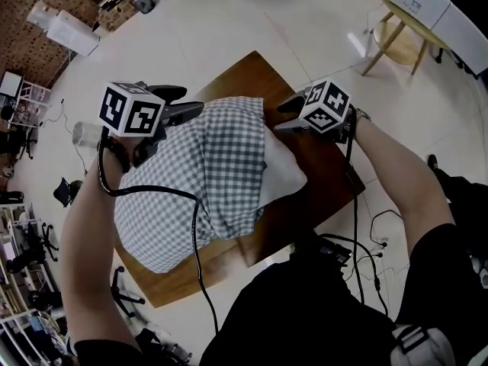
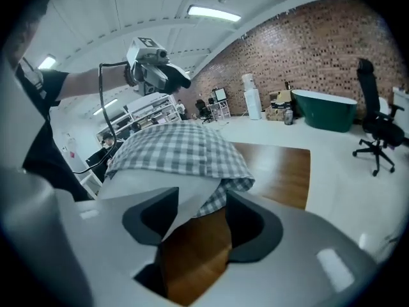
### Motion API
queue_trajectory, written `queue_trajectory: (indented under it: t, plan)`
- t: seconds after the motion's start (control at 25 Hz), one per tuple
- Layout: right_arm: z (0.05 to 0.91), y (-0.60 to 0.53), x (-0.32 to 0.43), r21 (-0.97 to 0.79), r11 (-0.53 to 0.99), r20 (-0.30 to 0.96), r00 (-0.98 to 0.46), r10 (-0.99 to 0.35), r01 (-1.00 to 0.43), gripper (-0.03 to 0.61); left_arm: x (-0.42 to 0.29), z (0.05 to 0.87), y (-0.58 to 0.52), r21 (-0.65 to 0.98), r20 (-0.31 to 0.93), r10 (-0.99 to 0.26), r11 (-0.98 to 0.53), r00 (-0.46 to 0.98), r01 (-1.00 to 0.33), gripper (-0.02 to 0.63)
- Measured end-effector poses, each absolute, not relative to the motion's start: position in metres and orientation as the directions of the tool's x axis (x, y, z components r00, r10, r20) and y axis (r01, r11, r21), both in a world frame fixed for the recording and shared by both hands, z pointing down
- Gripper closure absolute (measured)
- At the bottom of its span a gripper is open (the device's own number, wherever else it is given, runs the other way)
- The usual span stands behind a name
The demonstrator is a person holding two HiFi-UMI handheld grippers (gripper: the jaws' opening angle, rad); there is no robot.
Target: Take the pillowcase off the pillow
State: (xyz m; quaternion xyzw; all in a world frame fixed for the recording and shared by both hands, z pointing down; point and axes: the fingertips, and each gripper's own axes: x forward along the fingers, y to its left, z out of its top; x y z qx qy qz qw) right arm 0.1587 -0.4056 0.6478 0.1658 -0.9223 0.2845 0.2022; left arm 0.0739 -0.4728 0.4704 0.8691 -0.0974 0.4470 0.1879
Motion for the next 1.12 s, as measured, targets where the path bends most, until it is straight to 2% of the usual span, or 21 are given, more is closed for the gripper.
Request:
queue_trajectory:
  t: [0.36,0.8,1.12]
  plan:
    - [0.687,-0.446,0.140,-0.612,0.752,0.350,-0.937,-0.024,-0.247,0.301,0.095,0.555,-0.540,0.350,0.840,0.168,-0.894,0.516,-0.279,0.330]
    - [0.671,-0.453,0.111,-0.791,0.612,0.120,-0.984,0.131,-0.015,0.282,0.066,0.617,-0.560,0.536,0.806,0.354,-0.777,0.474,-0.330,0.305]
    - [0.660,-0.455,0.108,-0.844,0.527,0.001,-0.982,0.187,0.099,0.278,0.052,0.645,-0.555,0.621,0.762,0.425,-0.692,0.488,-0.368,0.323]
